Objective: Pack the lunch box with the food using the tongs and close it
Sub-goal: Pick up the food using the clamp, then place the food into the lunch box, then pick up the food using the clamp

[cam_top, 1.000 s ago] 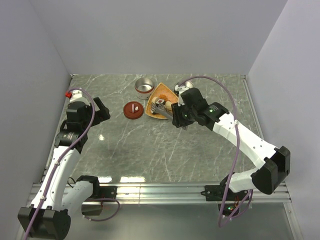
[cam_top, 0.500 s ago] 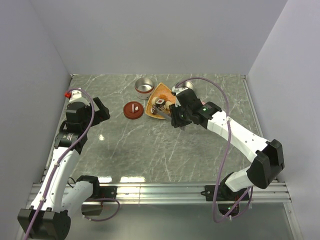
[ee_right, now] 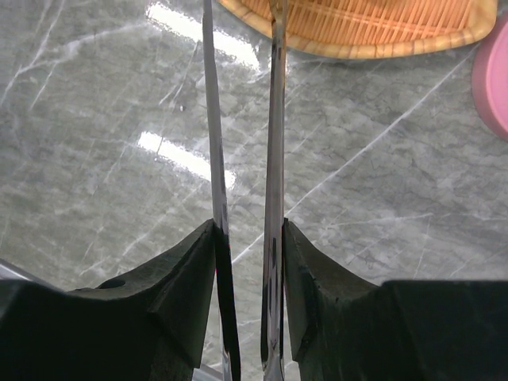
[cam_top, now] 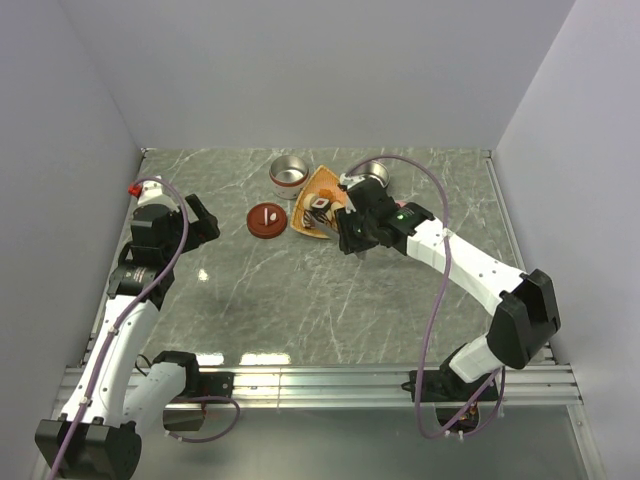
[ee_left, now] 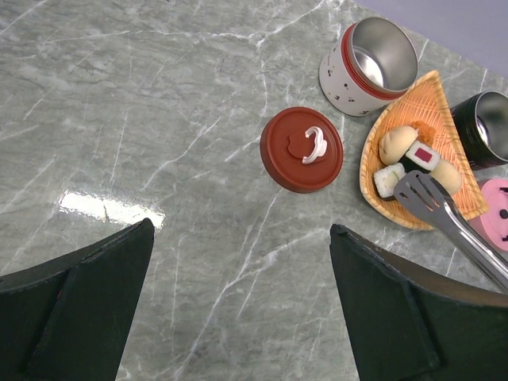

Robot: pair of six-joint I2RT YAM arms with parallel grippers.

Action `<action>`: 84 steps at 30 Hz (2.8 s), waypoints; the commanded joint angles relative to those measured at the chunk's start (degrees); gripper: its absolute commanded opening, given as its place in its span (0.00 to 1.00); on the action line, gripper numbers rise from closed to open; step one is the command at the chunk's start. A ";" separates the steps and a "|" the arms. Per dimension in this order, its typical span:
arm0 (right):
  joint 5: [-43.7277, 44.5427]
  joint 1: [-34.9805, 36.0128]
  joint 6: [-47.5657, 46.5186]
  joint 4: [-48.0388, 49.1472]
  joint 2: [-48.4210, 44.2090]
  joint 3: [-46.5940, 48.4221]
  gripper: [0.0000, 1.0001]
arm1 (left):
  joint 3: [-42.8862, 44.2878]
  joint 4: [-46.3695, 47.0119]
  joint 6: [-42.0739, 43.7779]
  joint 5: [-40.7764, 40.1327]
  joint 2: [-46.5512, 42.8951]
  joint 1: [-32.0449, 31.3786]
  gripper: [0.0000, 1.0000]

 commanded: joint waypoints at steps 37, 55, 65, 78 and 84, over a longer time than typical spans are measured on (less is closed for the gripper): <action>2.98 -11.75 -4.09 -1.28 3.10 18.24 0.20 | -0.98 1.73 0.35 0.05 -1.91 0.31 1.00; 4.12 -22.31 -7.34 -0.84 8.90 19.38 0.39 | -0.63 1.64 0.44 -0.40 -1.56 0.31 0.99; 3.68 -22.31 -6.99 -0.05 8.82 18.94 0.47 | -0.55 1.46 0.53 -0.31 -1.38 0.31 0.99; -0.53 -21.43 -6.38 -0.49 3.99 17.01 0.47 | -0.72 1.64 0.18 0.13 -1.11 0.31 0.99; -3.44 -16.87 -5.23 0.30 -0.15 11.65 0.47 | -1.07 2.17 -0.26 0.92 -0.68 0.31 1.00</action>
